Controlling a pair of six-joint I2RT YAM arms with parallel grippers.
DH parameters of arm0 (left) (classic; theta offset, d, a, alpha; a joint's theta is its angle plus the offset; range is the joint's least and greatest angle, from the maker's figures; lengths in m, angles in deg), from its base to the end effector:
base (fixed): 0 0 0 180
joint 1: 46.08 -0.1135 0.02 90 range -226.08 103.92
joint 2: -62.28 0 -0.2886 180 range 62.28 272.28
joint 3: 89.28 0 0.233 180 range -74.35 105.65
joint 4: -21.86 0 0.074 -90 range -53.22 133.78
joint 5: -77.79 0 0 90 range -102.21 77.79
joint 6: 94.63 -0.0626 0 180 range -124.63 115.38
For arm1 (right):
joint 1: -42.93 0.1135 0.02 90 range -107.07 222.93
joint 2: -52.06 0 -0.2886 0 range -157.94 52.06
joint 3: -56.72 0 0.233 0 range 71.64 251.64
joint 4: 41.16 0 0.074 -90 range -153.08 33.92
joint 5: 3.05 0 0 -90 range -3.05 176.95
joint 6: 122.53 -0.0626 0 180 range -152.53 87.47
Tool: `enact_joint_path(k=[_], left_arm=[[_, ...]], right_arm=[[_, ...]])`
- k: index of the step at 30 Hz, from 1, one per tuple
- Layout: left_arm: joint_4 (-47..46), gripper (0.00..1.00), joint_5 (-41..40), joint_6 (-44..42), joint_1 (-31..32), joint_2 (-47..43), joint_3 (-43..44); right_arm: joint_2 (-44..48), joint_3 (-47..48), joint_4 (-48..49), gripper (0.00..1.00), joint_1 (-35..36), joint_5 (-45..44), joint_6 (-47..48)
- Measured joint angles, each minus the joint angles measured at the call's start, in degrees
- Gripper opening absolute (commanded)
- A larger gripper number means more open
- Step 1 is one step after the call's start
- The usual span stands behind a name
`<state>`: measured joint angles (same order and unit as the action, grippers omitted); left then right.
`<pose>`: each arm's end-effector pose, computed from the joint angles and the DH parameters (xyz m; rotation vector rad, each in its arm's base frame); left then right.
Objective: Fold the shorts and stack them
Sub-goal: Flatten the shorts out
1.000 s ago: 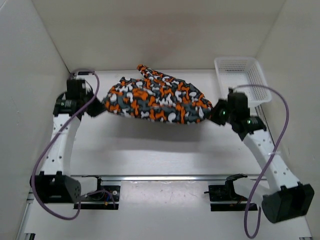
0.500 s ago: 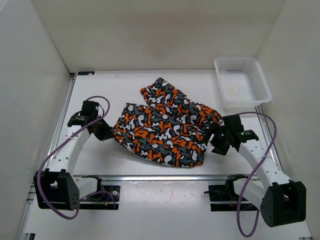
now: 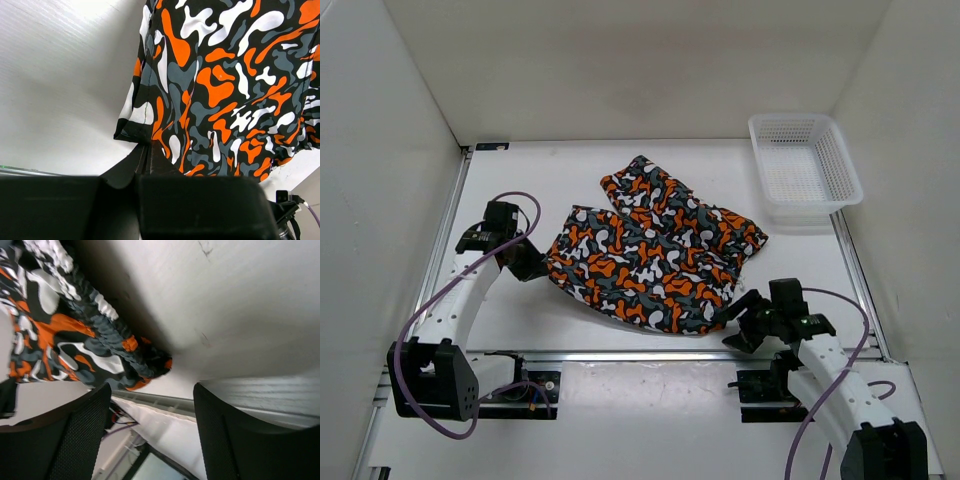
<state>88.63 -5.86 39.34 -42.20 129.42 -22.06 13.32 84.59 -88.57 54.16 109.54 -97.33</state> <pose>0.1939 -0.0201 0.2547 -0.9264 2.6321 -0.3749 0.0865 0.0417 0.1381 1.1185 2.5679 0.9293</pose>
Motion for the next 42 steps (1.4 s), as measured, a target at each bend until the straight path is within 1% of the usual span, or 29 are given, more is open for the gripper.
enact_joint_path(k=[3, 5, 7, 8, 9, 10, 11, 14, 16, 18, 20, 22, 25, 27, 29, 33, 39, 42], left_arm=[[0.0, 0.1, -0.07, 0.02, 0.0, 0.0, 0.0], [0.0, 0.1, -0.15, 0.02, 0.0, 0.07, 0.0], [0.02, 0.1, -0.17, 0.02, 0.0, 0.15, 0.04], [-0.02, 0.1, -0.17, 0.02, 0.0, 0.17, 0.07], [0.02, 0.1, -0.2, 0.02, 0.0, 0.17, 0.13], [0.04, 0.1, -0.2, 0.02, 0.0, 0.17, 0.24], [0.13, 0.1, -0.22, 0.04, 0.0, 0.17, 0.44], [1.18, 0.1, -0.22, 0.04, 0.0, 0.48, 2.64], [2.21, 0.1, -0.39, 0.0, 0.09, 1.51, 6.45], [3.61, 0.1, -0.94, -0.09, 0.11, 3.52, 12.79], [5.84, 0.1, -1.29, -0.22, 0.0, 6.4, 21.99], [5.92, 0.1, -1.49, -0.31, -0.11, 9.11, 31.69], [8.09, 0.1, -1.36, -0.63, -1.22, 12.66, 47.32], [9.44, 0.1, -1.36, -0.66, -2.95, 13.38, 56.28], [10.08, 0.1, -1.36, -0.63, -4.57, 12.5, 62.25], [10.95, 0.1, -2.29, -0.66, -5.86, 7.21, 70.01], [11.37, 0.1, -6.51, -1.42, -5.95, -2.1, 79.58], [12.92, 0.1, -8.98, -2.38, -5.97, -4.07, 87.78]], right_arm=[[-0.44, -0.92, 2.73, 0.67, 0.0, 0.09, -3.02], [-2.64, -1.14, 5.49, 0.58, 0.0, 0.0, -4.22], [-4.85, -1.25, 7.96, 0.42, 0.0, -0.61, -5.14], [-6.14, -1.25, 9.2, 0.23, 0.0, -1.44, -5.27], [-7.13, -1.25, 10.12, 0.12, 0.0, -1.81, -4.9], [-8.28, -1.03, 10.6, 0.03, 0.0, -2.93, -4.55], [-9.29, -0.39, 10.4, 0.0, 0.0, -4.0, -4.0], [-12.81, 5.07, 8.57, 0.0, 0.02, -7.56, -1.11], [-15.65, 12.33, 7.85, 0.0, -0.26, -9.68, 2.45], [-20.06, 22.56, 6.08, 0.0, -1.29, -10.69, 7.56], [-25.9, 34.47, 4.7, 0.0, -2.21, -10.8, 13.05], [-32.57, 48.76, 2.36, 0.0, -2.58, -10.38, 19.19], [-38.23, 66.14, -1.95, 0.0, -2.34, -9.25, 27.45], [-38.18, 73.24, -4.37, 0.0, -2.08, -7.43, 31.28], [-36.63, 78.34, -6.82, 0.0, -1.73, -4.46, 33.94], [-31.95, 86.01, -10.86, 0.0, -1.46, 1.6, 36.94], [-22.77, 91.58, -11.63, 0.0, -1.46, 12.28, 38.77], [-19.45, 94.64, -11.74, 0.0, -1.27, 16.57, 39.23]])
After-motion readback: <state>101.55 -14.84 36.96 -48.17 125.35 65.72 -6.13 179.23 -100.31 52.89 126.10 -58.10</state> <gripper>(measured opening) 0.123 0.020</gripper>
